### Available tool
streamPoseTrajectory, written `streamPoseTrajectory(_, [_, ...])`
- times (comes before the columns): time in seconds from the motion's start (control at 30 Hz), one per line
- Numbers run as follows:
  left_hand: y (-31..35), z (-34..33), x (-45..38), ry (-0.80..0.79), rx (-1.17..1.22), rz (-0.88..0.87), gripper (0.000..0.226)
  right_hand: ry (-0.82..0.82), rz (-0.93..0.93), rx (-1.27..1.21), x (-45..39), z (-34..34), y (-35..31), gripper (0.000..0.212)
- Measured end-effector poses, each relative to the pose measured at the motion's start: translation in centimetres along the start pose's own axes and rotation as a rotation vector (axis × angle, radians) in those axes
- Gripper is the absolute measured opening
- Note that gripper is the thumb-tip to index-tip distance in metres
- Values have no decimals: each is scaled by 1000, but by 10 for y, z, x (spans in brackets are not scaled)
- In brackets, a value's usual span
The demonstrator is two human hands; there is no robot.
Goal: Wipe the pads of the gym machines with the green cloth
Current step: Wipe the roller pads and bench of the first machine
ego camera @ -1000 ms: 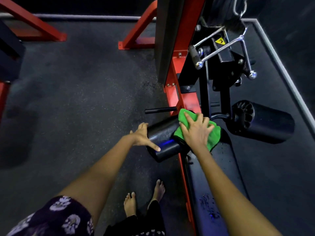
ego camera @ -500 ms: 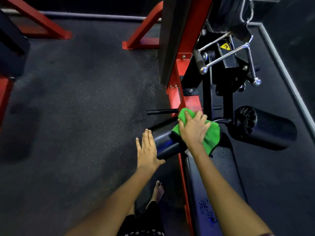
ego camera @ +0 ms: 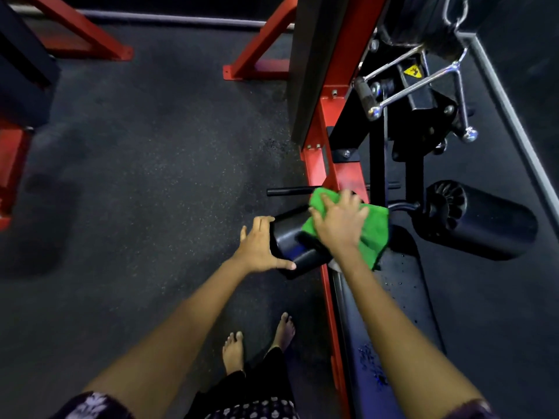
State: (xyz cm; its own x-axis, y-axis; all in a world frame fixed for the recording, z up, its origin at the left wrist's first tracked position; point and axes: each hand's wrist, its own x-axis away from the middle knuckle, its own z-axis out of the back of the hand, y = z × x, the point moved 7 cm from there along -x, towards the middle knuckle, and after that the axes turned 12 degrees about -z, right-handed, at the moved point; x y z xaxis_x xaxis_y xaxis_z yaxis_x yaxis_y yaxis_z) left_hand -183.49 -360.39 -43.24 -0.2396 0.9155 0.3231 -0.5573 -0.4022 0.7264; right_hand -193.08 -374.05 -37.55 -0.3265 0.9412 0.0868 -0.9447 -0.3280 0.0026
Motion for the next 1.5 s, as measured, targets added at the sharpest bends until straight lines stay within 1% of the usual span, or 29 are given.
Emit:
streamPoseTrajectory(0.07, [-2,-1,1,7,24,11,115,-35,179,-2,32,-12,-31,49])
streamPoseTrajectory(0.1, [-3,-2,3,0,36,10,115,-41,225,-19,48,-18,-35,48])
streamPoseTrajectory(0.17, [-4,-5,7,-47,40,-15,112,-30,318,-90,69,-23,-25,51])
streamPoseTrajectory(0.23, [-5,2,7,-90,28,-22,104,8,522,-88,73,-24,-10,55])
streamPoseTrajectory(0.27, [-4,6,5,-107,11,-20,99,20,586,-68,68,-24,2,56])
streamPoseTrajectory(0.3, [-2,11,1,-119,-15,-19,95,46,579,-72,55,-22,17,56])
streamPoseTrajectory(0.33, [1,15,-3,-134,-55,-14,94,85,489,-104,38,-15,33,55])
streamPoseTrajectory(0.37, [3,16,-9,-158,-113,-4,99,116,347,-147,19,-8,48,52])
streamPoseTrajectory(0.43, [4,12,-19,-241,-230,37,122,100,36,-217,-11,3,70,48])
streamPoseTrajectory(0.5, [1,5,-22,-330,-233,119,138,45,-157,-211,-18,4,67,50])
streamPoseTrajectory(0.53, [-1,1,-22,-356,-188,150,140,39,-173,-170,-12,5,57,51])
streamPoseTrajectory(0.57, [0,-3,-23,-357,-142,165,139,35,-131,-137,-3,5,45,52])
streamPoseTrajectory(0.6, [0,-4,-21,-330,-127,166,138,15,-34,-121,10,1,28,52])
streamPoseTrajectory(0.67, [3,-6,-16,-246,-182,145,137,-18,199,-89,43,-8,5,50])
streamPoseTrajectory(0.7, [6,-10,-11,-194,-246,134,136,-15,265,-91,54,-13,4,49])
streamPoseTrajectory(0.73, [11,-14,-4,-139,-317,127,137,-4,277,-107,57,-13,8,49])
streamPoseTrajectory(0.77, [17,-22,3,-95,-392,126,138,25,243,-132,51,-10,18,49])
streamPoseTrajectory(0.83, [31,-37,16,-27,-540,124,133,103,55,-198,24,2,43,46])
streamPoseTrajectory(0.9, [39,-49,25,69,-606,119,125,73,-178,-226,-7,10,61,47])
streamPoseTrajectory(0.93, [39,-53,27,84,-596,130,121,69,-243,-211,-19,14,63,49])
streamPoseTrajectory(1.0, [36,-56,29,56,-572,153,117,90,-229,-111,-25,21,50,49])
streamPoseTrajectory(1.07, [37,-55,31,49,-543,144,117,57,-77,-15,-9,18,20,49])
streamPoseTrajectory(1.13, [37,-51,32,79,-438,103,116,7,108,7,22,6,-9,48])
streamPoseTrajectory(1.23, [29,-31,37,188,-128,19,104,-10,346,-69,62,-2,-26,51])
streamPoseTrajectory(1.3, [19,-11,39,257,10,-26,92,8,498,-44,60,-2,-16,57])
streamPoseTrajectory(1.33, [15,-4,38,261,32,-40,89,16,500,-28,49,1,-5,57])
streamPoseTrajectory(1.37, [13,2,36,256,47,-48,87,20,420,-22,33,7,10,56])
streamPoseTrajectory(1.47, [15,11,21,234,174,-8,78,27,-4,-20,-12,20,40,49])
streamPoseTrajectory(1.5, [14,14,15,235,215,28,72,33,-50,12,-15,20,33,48])
